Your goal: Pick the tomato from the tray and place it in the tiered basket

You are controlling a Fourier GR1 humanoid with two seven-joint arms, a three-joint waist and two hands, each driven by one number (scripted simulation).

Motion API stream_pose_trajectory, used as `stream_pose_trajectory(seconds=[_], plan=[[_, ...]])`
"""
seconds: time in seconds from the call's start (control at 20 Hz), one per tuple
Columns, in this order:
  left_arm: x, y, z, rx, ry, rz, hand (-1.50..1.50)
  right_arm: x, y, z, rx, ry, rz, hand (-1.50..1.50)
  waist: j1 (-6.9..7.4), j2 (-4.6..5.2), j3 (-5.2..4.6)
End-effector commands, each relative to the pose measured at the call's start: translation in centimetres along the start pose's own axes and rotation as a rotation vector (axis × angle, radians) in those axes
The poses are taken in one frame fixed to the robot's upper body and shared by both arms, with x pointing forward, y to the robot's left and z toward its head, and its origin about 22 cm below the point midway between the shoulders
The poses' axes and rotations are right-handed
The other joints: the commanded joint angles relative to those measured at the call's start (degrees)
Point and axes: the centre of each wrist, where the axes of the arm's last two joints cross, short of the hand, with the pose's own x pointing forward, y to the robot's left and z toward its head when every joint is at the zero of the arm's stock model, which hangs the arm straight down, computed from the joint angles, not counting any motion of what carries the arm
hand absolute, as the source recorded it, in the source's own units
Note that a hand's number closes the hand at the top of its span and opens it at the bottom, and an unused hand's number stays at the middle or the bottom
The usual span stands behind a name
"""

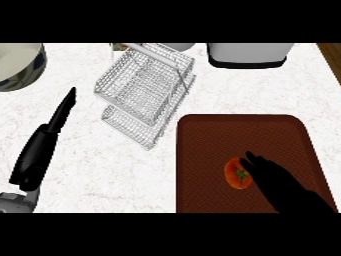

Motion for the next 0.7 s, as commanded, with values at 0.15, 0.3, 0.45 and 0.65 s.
stream_pose_trajectory(seconds=[0.15, 0.3, 0.45, 0.65], plan=[[-0.6, 1.5, 0.2, -0.003, -0.010, 0.001, 0.00, 3.1, 2.2, 0.2, -0.148, 0.133, 0.235, -1.50, 0.34, 0.08, 0.02], [-0.2, -0.1, 0.5, 0.013, -0.007, 0.012, 0.00, 4.1, 5.4, -0.2, -0.161, 0.198, 0.257, -1.50, 0.25, 0.14, 0.10], [0.7, -0.7, -0.2, -0.019, -0.006, 0.011, 0.00, 4.7, 6.2, -1.5, -0.150, 0.237, 0.288, -1.50, 0.43, 0.34, 0.13], [-0.3, -0.2, 0.6, -0.008, 0.000, 0.006, 0.00, 1.5, 6.5, -2.3, -0.121, 0.259, 0.307, -1.50, 0.41, 0.42, 0.16]])
